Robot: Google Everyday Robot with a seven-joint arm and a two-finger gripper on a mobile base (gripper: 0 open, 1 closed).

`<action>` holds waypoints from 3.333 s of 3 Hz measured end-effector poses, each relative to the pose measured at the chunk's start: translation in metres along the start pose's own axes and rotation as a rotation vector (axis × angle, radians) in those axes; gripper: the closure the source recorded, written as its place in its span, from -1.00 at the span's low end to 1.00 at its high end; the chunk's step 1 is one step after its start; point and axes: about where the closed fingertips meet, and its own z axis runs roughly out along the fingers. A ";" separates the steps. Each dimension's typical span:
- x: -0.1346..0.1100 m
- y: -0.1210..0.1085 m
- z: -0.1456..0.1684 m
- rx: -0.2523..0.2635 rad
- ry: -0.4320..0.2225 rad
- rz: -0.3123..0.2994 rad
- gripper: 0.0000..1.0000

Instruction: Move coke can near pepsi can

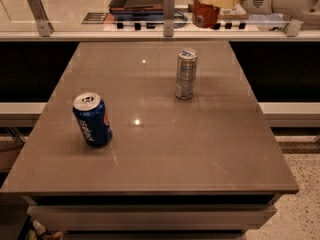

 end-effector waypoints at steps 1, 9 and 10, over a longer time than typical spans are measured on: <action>-0.008 0.031 -0.006 -0.025 0.001 -0.015 1.00; 0.096 0.261 -0.025 -0.171 0.008 0.053 1.00; 0.113 0.273 -0.033 -0.201 0.024 0.047 1.00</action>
Offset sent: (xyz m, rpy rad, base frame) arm -0.0955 0.0575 -0.0003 -0.0524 -0.0158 0.1077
